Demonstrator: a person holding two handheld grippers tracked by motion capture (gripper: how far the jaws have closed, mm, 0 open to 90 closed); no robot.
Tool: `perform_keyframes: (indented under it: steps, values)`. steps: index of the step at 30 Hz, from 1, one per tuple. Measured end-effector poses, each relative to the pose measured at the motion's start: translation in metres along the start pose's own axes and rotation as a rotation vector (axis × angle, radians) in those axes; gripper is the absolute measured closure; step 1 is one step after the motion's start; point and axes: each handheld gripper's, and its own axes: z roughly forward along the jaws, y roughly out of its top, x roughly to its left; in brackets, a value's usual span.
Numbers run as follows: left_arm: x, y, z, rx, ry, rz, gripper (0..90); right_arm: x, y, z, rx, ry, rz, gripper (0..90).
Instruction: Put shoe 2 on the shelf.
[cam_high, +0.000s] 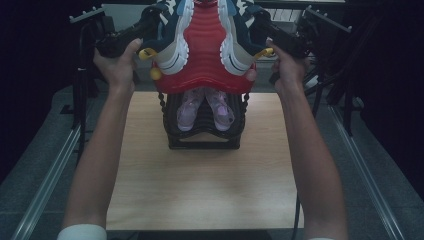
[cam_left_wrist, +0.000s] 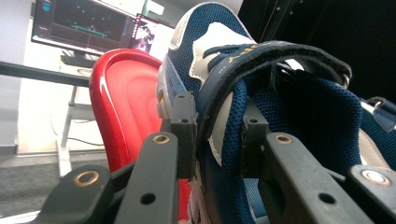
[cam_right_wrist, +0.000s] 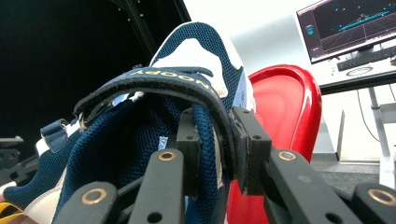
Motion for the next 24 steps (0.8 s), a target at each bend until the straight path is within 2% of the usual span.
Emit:
perform_keyframes:
  steps: [2,8,13,20,22,24]
  values:
    - [0.000,-0.001,0.002,0.009,-0.007,0.000,74.0,0.002,-0.001,0.004,0.012,-0.001,-0.008,74.4]
    - [0.002,-0.005,0.010,0.022,0.011,0.002,73.9,0.005,-0.005,0.015,0.030,-0.019,-0.047,74.4]
    - [0.002,-0.008,0.017,0.023,0.032,0.014,73.9,0.001,-0.010,0.025,0.034,-0.042,-0.045,74.4]
    - [-0.001,-0.018,0.028,0.031,0.049,0.029,73.8,0.000,-0.022,0.035,0.041,-0.080,-0.080,74.2]
    - [-0.002,-0.020,0.031,0.032,0.053,0.041,73.8,0.002,-0.024,0.037,0.031,-0.080,-0.084,73.6]
    - [-0.003,-0.023,0.033,0.040,0.070,0.068,73.8,0.007,-0.026,0.038,0.025,-0.098,-0.117,72.8]
